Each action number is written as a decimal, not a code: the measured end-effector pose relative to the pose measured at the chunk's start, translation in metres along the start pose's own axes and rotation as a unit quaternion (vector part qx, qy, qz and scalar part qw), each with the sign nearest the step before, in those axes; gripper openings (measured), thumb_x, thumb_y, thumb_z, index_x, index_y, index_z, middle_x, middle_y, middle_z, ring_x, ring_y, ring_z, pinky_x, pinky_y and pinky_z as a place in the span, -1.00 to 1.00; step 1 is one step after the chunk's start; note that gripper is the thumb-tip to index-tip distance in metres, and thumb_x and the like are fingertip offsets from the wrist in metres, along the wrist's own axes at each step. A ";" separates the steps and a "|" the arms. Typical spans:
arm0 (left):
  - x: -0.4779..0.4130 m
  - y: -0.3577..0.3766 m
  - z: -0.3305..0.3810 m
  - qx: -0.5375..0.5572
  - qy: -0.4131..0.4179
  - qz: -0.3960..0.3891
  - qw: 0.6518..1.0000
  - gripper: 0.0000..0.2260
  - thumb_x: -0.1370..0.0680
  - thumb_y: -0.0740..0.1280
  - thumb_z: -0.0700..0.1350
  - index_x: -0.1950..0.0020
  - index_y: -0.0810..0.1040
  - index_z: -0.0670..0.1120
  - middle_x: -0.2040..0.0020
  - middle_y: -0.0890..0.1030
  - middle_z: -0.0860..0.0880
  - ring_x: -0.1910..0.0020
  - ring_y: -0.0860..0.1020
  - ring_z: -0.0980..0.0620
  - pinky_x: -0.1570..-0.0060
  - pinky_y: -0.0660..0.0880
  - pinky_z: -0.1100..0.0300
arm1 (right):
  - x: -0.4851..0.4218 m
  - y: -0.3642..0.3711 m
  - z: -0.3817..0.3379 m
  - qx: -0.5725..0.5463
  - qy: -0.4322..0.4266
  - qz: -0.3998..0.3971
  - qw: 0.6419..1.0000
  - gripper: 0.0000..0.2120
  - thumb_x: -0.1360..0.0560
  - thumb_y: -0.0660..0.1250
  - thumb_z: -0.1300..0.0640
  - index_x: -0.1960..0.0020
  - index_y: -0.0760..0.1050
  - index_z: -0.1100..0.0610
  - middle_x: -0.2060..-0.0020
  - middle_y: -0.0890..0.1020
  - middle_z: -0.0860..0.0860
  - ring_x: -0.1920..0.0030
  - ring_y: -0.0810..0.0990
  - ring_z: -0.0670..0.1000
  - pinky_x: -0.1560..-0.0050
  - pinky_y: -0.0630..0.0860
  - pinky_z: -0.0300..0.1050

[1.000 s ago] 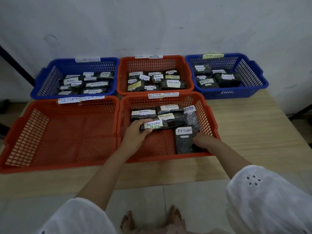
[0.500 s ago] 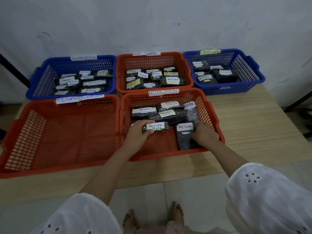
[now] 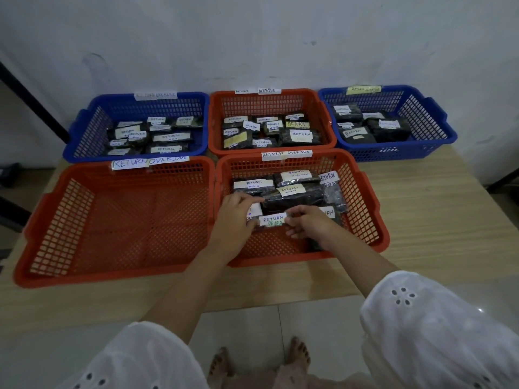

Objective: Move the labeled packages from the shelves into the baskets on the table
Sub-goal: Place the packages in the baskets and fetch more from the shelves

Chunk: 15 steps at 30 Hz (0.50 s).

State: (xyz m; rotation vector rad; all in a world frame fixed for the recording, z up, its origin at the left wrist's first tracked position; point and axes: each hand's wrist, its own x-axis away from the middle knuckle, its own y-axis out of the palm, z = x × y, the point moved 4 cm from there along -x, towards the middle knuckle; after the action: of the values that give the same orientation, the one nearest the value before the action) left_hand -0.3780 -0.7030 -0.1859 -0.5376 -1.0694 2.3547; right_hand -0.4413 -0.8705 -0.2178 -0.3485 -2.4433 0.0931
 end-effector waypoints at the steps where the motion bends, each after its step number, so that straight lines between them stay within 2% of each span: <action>1: 0.001 -0.007 -0.003 -0.032 0.011 0.035 0.999 -0.59 -0.44 0.41 -0.28 -0.28 0.52 -0.06 -0.16 0.47 -0.08 -0.30 0.33 -0.07 -0.29 0.09 0.33 | -0.002 0.001 0.002 0.013 0.014 -0.001 1.000 -0.81 -0.56 0.25 0.33 -0.17 0.45 0.23 0.19 0.60 0.11 0.31 0.59 0.00 0.37 0.56 -0.24; 4: 0.007 -0.019 -0.017 -0.112 -0.032 0.093 0.989 -0.62 -0.46 0.38 -0.28 -0.26 0.53 -0.06 -0.28 0.42 -0.11 -0.42 0.19 -0.15 -0.41 0.10 -0.01 | -0.008 0.011 0.006 0.055 0.048 0.001 0.997 -0.86 -0.56 0.23 0.34 -0.11 0.45 0.23 0.24 0.57 0.11 0.35 0.56 0.01 0.38 0.55 -0.21; 6: 0.014 -0.019 -0.029 -0.124 -0.088 0.089 0.984 -0.63 -0.49 0.35 -0.24 -0.28 0.50 -0.04 -0.36 0.33 -0.14 -0.45 0.12 -0.17 -0.41 0.09 -0.11 | -0.013 0.023 0.006 0.075 0.061 0.006 0.995 -0.90 -0.57 0.23 0.33 -0.07 0.43 0.21 0.28 0.56 0.10 0.38 0.54 0.01 0.38 0.51 -0.19; 8: 0.018 -0.016 -0.037 -0.113 -0.119 0.085 0.983 -0.64 -0.51 0.33 -0.20 -0.30 0.47 -0.04 -0.39 0.27 -0.15 -0.43 0.12 -0.15 -0.40 0.12 -0.08 | -0.019 0.036 0.006 0.089 0.063 0.015 0.994 -0.91 -0.57 0.22 0.32 -0.06 0.43 0.21 0.27 0.57 0.11 0.41 0.53 0.01 0.41 0.47 -0.19; 12: 0.017 -0.014 -0.037 -0.114 -0.117 0.083 0.983 -0.64 -0.51 0.28 -0.23 -0.31 0.45 -0.07 -0.40 0.25 -0.18 -0.40 0.17 -0.14 -0.37 0.19 -0.03 | -0.033 0.053 0.005 0.115 0.044 0.050 0.991 -0.82 -0.56 0.26 0.28 -0.16 0.46 0.25 0.02 0.60 0.19 0.45 0.53 0.00 0.49 0.42 -0.19; 15: 0.016 -0.014 -0.035 -0.120 -0.114 0.088 0.982 -0.66 -0.52 0.26 -0.24 -0.30 0.46 -0.09 -0.40 0.26 -0.20 -0.41 0.18 -0.16 -0.37 0.21 -0.04 | -0.036 0.052 0.006 0.160 0.016 0.070 0.985 -0.80 -0.55 0.31 0.20 -0.14 0.49 0.24 0.11 0.62 0.14 0.55 0.54 -0.04 0.52 0.44 -0.22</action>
State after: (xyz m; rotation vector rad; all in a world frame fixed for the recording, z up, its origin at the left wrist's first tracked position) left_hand -0.3681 -0.6652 -0.1992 -0.4735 -1.4794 2.5009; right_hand -0.4063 -0.8297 -0.2517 -0.3726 -2.3201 0.5286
